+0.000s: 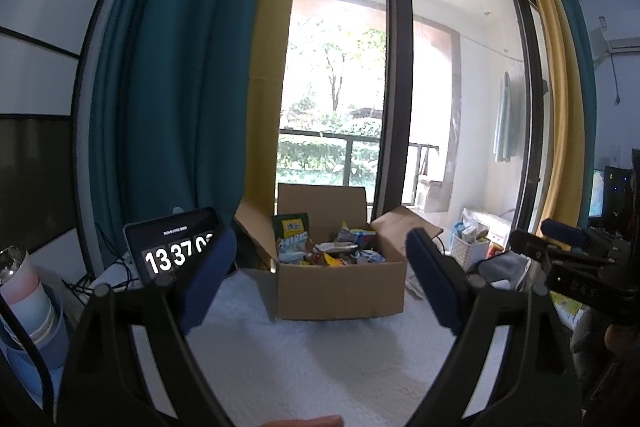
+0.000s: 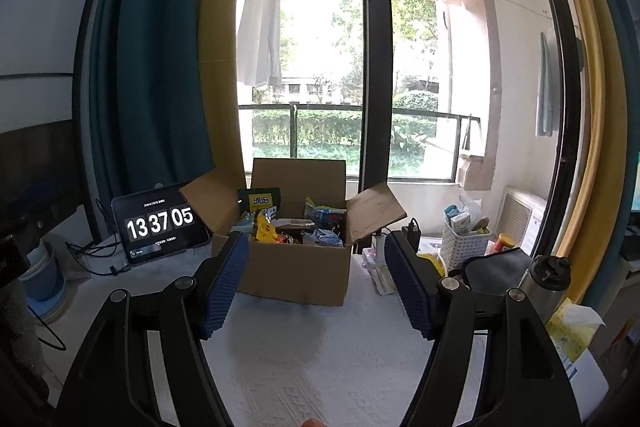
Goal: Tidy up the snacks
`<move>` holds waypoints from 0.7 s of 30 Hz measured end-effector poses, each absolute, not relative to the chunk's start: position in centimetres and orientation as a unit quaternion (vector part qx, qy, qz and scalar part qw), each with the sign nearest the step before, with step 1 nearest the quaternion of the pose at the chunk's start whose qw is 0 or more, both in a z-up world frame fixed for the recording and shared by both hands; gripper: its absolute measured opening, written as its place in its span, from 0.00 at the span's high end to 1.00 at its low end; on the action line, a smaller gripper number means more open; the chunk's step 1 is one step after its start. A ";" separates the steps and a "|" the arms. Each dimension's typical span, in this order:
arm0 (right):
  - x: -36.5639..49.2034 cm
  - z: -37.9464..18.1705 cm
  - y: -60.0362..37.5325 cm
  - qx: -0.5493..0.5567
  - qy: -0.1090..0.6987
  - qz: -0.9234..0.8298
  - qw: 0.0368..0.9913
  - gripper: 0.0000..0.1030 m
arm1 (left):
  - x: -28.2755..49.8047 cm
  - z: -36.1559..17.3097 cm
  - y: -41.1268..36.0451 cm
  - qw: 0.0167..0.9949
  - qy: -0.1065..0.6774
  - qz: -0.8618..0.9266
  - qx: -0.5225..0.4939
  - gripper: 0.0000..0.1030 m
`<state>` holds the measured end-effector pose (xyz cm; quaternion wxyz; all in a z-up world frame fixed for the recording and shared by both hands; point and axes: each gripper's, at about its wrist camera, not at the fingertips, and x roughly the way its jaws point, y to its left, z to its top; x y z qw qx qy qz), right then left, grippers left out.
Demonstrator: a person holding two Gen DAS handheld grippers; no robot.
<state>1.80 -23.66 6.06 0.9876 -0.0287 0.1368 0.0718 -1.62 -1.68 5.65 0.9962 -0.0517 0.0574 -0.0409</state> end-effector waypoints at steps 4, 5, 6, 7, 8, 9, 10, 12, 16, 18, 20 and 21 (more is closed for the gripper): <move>1.9 6.1 -23.7 -0.028 0.138 0.072 0.987 0.29 | -1.6 5.7 -1.8 0.996 0.058 -0.041 -0.052 0.14; 1.9 6.1 -23.7 -0.027 0.138 0.071 0.987 0.29 | -1.6 5.7 -1.7 0.996 0.058 -0.041 -0.052 0.14; 1.9 6.1 -23.8 -0.026 0.139 0.071 0.987 0.29 | -1.6 5.7 -1.8 0.996 0.059 -0.042 -0.053 0.14; 1.9 6.1 -23.8 -0.026 0.140 0.072 0.987 0.29 | -1.7 5.7 -1.8 0.996 0.060 -0.043 -0.054 0.14; 1.9 6.1 -23.8 -0.026 0.141 0.072 0.987 0.29 | -1.7 5.7 -1.8 0.996 0.061 -0.045 -0.056 0.14; 1.9 6.1 -23.8 -0.026 0.141 0.072 0.987 0.29 | -1.8 5.7 -1.9 0.995 0.062 -0.046 -0.056 0.14; 1.9 6.1 -23.8 -0.026 0.141 0.072 0.987 0.29 | -1.8 5.6 -2.1 0.995 0.062 -0.047 -0.055 0.14; 1.9 6.0 -23.8 -0.027 0.141 0.073 0.987 0.29 | -1.9 5.6 -2.2 0.995 0.063 -0.049 -0.055 0.14; 2.0 5.9 -23.7 -0.026 0.142 0.074 0.987 0.29 | -1.7 5.6 -2.3 0.995 0.064 -0.050 -0.055 0.14; 2.0 5.9 -23.8 -0.027 0.143 0.074 0.986 0.29 | -1.7 5.6 -2.3 0.995 0.064 -0.048 -0.055 0.14; 2.0 5.9 -23.8 -0.027 0.144 0.075 0.986 0.29 | -1.6 5.5 -2.3 0.995 0.065 -0.047 -0.055 0.14; 2.0 5.9 -23.8 -0.027 0.144 0.075 0.986 0.29 | -1.6 5.5 -2.4 0.995 0.065 -0.047 -0.055 0.14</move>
